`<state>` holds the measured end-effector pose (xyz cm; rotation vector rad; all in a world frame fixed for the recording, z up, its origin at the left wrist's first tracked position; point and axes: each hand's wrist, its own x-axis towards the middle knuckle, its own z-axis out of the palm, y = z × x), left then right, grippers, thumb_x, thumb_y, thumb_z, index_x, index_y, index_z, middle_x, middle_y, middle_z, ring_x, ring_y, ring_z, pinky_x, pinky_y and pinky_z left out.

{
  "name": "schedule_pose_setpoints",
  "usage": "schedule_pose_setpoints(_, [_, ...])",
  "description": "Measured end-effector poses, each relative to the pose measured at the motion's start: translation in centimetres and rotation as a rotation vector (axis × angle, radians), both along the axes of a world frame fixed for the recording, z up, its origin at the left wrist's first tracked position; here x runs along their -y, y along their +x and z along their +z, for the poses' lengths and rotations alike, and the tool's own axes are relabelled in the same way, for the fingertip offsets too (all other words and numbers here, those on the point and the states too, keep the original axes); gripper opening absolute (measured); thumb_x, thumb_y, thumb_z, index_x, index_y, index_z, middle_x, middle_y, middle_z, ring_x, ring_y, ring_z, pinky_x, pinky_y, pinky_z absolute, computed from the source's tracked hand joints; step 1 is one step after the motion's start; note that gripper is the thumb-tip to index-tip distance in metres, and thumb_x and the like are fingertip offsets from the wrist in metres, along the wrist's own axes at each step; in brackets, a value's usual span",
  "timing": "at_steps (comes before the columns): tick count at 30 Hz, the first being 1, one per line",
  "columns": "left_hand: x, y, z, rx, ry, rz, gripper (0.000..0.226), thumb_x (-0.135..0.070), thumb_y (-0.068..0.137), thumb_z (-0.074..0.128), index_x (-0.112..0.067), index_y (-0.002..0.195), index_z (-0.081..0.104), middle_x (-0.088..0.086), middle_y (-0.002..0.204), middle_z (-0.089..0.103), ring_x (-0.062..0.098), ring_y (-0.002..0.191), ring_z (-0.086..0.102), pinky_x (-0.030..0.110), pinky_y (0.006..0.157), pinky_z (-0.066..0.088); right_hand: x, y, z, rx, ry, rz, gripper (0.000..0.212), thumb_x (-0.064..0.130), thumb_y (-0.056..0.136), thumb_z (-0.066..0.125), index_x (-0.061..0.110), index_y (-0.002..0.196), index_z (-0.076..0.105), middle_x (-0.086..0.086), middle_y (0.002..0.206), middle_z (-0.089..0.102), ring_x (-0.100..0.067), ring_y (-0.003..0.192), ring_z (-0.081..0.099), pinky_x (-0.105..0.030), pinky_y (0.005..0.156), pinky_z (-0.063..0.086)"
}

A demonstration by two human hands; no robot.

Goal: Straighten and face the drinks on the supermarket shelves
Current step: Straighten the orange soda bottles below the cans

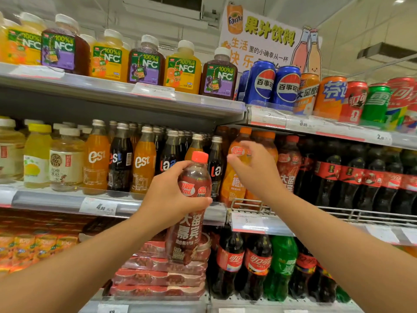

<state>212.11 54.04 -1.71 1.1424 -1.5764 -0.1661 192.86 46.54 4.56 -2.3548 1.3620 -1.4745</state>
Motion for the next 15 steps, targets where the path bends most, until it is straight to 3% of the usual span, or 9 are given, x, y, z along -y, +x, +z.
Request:
schedule_pose_setpoints(2, [0.1, -1.4, 0.2, 0.027, -0.017, -0.035, 0.076, -0.052, 0.052, 0.084, -0.047, 0.116, 0.043, -0.024, 0.101, 0.059, -0.007, 0.087, 0.061, 0.014, 0.067, 0.053, -3.5, -0.3, -0.9, 0.045, 0.174, 0.150, 0.054, 0.066, 0.082, 0.055, 0.034, 0.125, 0.057, 0.014, 0.123, 0.060, -0.010, 0.094, 0.064, -0.026, 0.071, 0.053])
schedule_pose_setpoints(3, [0.2, -2.4, 0.3, 0.039, -0.027, -0.068, 0.073, -0.052, 0.052, 0.082, -0.046, 0.115, 0.046, -0.022, 0.101, 0.061, -0.004, 0.088, 0.062, 0.018, 0.070, 0.054, -5.1, -0.6, -1.3, 0.058, 0.257, 0.195, 0.054, 0.072, 0.075, 0.055, 0.041, 0.119, 0.057, 0.019, 0.116, 0.062, -0.007, 0.083, 0.065, -0.022, 0.058, 0.050])
schedule_pose_setpoints(5, [0.6, -4.6, 0.4, 0.050, -0.048, -0.141, 0.066, -0.048, 0.051, 0.078, -0.044, 0.111, 0.053, -0.021, 0.099, 0.064, -0.002, 0.089, 0.063, 0.025, 0.073, 0.056, -6.9, -1.3, -2.0, 0.060, 0.340, 0.219, 0.041, 0.073, 0.066, 0.061, 0.055, 0.102, 0.053, 0.024, 0.104, 0.062, -0.001, 0.067, 0.064, -0.017, 0.046, 0.044])
schedule_pose_setpoints(7, [0.9, -6.9, 0.2, 0.026, -0.044, -0.210, 0.060, -0.039, 0.050, 0.074, -0.044, 0.106, 0.057, -0.020, 0.095, 0.066, -0.002, 0.086, 0.063, 0.027, 0.073, 0.056, -7.6, -2.5, -2.8, 0.047, 0.320, 0.203, 0.041, 0.070, 0.064, 0.069, 0.057, 0.097, 0.050, 0.027, 0.099, 0.062, 0.006, 0.072, 0.063, -0.014, 0.052, 0.047])
schedule_pose_setpoints(9, [1.1, -9.0, -0.2, 0.000, -0.029, -0.267, 0.060, -0.039, 0.049, 0.072, -0.051, 0.105, 0.055, -0.022, 0.096, 0.065, -0.004, 0.085, 0.063, 0.023, 0.070, 0.055, -8.1, -4.2, -3.3, 0.025, 0.292, 0.146, 0.053, 0.072, 0.061, 0.072, 0.053, 0.107, 0.052, 0.027, 0.098, 0.062, 0.012, 0.081, 0.060, -0.011, 0.057, 0.047])
schedule_pose_setpoints(12, [1.0, -11.8, -0.8, 0.007, -0.039, -0.286, 0.067, -0.046, 0.045, 0.073, -0.064, 0.104, 0.046, -0.026, 0.098, 0.063, -0.008, 0.088, 0.059, 0.013, 0.071, 0.050, -8.5, -7.3, -3.5, -0.032, 0.277, 0.056, 0.063, 0.074, 0.061, 0.070, 0.047, 0.114, 0.051, 0.027, 0.098, 0.061, 0.008, 0.085, 0.060, -0.015, 0.064, 0.053])
schedule_pose_setpoints(15, [0.5, -14.7, -1.0, 0.009, -0.055, -0.329, 0.070, -0.040, 0.046, 0.078, -0.070, 0.100, 0.045, -0.025, 0.094, 0.066, -0.006, 0.087, 0.062, 0.016, 0.068, 0.051, -8.6, -10.5, -3.5, -0.063, 0.267, 0.015, 0.061, 0.069, 0.064, 0.072, 0.044, 0.116, 0.052, 0.026, 0.098, 0.060, 0.008, 0.081, 0.059, -0.012, 0.059, 0.049])
